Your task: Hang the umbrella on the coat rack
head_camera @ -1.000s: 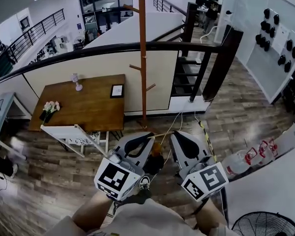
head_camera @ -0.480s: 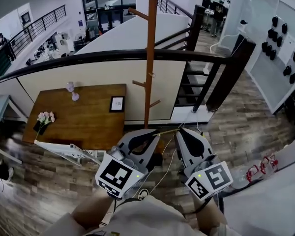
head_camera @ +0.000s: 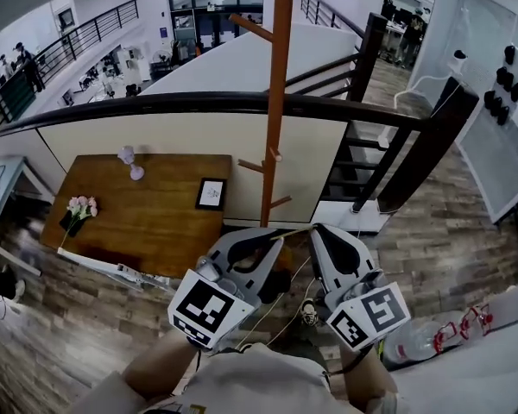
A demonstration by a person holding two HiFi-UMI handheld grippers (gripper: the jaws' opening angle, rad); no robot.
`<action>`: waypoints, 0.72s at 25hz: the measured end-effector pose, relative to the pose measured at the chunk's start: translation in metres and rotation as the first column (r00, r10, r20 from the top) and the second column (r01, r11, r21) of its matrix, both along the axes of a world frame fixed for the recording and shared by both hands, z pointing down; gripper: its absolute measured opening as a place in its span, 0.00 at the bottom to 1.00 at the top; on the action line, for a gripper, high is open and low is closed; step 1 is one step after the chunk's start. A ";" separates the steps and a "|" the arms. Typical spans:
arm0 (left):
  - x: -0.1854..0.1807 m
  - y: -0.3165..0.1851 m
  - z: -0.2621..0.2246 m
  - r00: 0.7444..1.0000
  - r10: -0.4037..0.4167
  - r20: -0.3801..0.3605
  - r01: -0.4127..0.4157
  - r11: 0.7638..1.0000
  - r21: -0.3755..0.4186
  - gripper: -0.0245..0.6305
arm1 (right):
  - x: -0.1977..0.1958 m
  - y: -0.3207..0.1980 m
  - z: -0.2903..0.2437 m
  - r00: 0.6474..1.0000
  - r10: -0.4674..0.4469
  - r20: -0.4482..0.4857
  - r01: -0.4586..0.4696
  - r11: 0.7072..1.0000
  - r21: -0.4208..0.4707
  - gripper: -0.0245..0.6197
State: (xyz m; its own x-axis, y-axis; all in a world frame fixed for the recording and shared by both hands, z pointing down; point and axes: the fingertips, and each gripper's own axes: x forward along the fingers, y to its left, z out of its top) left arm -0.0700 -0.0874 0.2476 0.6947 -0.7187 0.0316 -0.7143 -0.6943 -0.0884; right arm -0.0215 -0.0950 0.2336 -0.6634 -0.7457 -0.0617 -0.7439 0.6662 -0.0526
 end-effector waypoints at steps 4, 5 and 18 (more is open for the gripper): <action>0.012 -0.043 0.012 0.998 -0.066 0.005 0.066 0.998 -0.009 0.04 | 0.010 -0.048 0.013 0.996 -0.086 0.007 0.086 0.996 -0.016 0.05; 0.015 -0.054 0.013 0.996 -0.084 0.003 0.084 0.996 -0.008 0.04 | 0.013 -0.059 0.016 0.994 -0.111 0.006 0.111 0.994 -0.020 0.05; 0.077 -0.179 0.021 0.929 -0.370 0.006 0.370 0.926 -0.076 0.04 | 0.066 -0.200 0.017 0.891 -0.451 -0.039 0.449 0.891 -0.064 0.05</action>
